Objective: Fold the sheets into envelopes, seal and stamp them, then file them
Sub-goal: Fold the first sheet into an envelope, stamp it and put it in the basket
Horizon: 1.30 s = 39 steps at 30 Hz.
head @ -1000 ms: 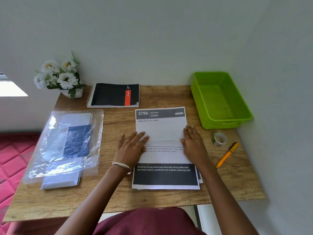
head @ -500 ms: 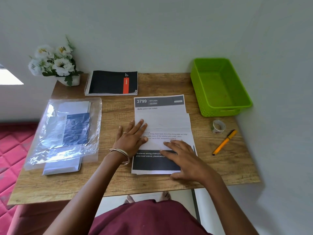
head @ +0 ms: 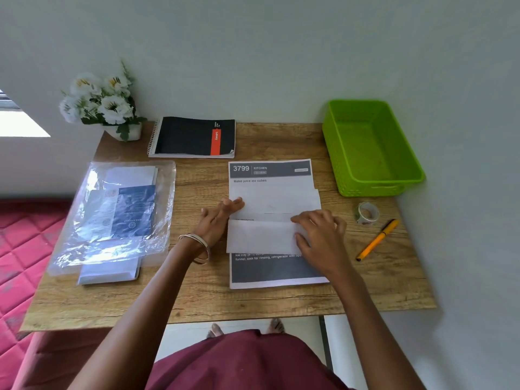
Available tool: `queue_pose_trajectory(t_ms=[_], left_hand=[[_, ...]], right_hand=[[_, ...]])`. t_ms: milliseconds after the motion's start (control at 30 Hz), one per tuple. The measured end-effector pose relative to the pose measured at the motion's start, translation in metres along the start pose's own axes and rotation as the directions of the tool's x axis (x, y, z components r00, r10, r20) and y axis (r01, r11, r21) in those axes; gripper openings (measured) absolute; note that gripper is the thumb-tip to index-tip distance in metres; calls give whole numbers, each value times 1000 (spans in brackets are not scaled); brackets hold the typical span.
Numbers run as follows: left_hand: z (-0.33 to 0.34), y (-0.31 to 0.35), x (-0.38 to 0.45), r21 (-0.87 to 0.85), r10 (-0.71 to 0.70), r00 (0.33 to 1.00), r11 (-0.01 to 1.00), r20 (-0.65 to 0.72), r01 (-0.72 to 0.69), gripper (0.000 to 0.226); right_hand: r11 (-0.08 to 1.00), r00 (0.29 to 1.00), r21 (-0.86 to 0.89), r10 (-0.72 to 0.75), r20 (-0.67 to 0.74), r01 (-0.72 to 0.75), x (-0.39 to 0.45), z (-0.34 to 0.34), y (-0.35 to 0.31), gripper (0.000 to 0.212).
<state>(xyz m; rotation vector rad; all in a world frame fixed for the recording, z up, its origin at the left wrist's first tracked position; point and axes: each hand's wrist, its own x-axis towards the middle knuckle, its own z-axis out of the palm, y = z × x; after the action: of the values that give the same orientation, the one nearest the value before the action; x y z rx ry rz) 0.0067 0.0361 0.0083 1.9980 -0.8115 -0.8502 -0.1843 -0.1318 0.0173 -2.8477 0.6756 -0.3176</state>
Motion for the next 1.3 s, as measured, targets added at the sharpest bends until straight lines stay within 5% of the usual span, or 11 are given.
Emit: queue_pose_trajectory(t_ms=[67, 133, 233, 633, 767, 867, 1067, 1300], left_hand=[[-2, 4, -2, 49, -14, 999, 999, 31, 13, 85], [-1, 4, -2, 293, 1, 996, 956, 92, -28, 67], [5, -2, -2, 541, 26, 993, 837, 112, -83, 89], [10, -3, 1, 630, 47, 993, 769, 112, -107, 75], [11, -2, 0, 682, 21, 990, 723, 137, -110, 75], [13, -1, -3, 732, 16, 989, 670, 150, -122, 75], [21, 8, -13, 856, 60, 980, 479, 189, -194, 69], [5, -10, -4, 713, 94, 961, 653, 260, -256, 67]], right_hand=[[999, 1000, -32, 26, 12, -25, -3, 11, -3, 43], [999, 998, -21, 48, 36, -48, -4, 18, -11, 46], [999, 998, 25, 35, 52, -36, -3, 26, -26, 46], [971, 975, 103, 212, 61, -218, -27, 4, 30, 47], [995, 996, 55, -82, -42, 84, -28, 2, 33, 29], [944, 944, 8, -331, -11, 331, -26, 9, 26, 27], [872, 880, -121, -466, 90, 474, -27, 17, 25, 50], [753, 804, -309, -589, 76, 581, -29, 13, 21, 57]])
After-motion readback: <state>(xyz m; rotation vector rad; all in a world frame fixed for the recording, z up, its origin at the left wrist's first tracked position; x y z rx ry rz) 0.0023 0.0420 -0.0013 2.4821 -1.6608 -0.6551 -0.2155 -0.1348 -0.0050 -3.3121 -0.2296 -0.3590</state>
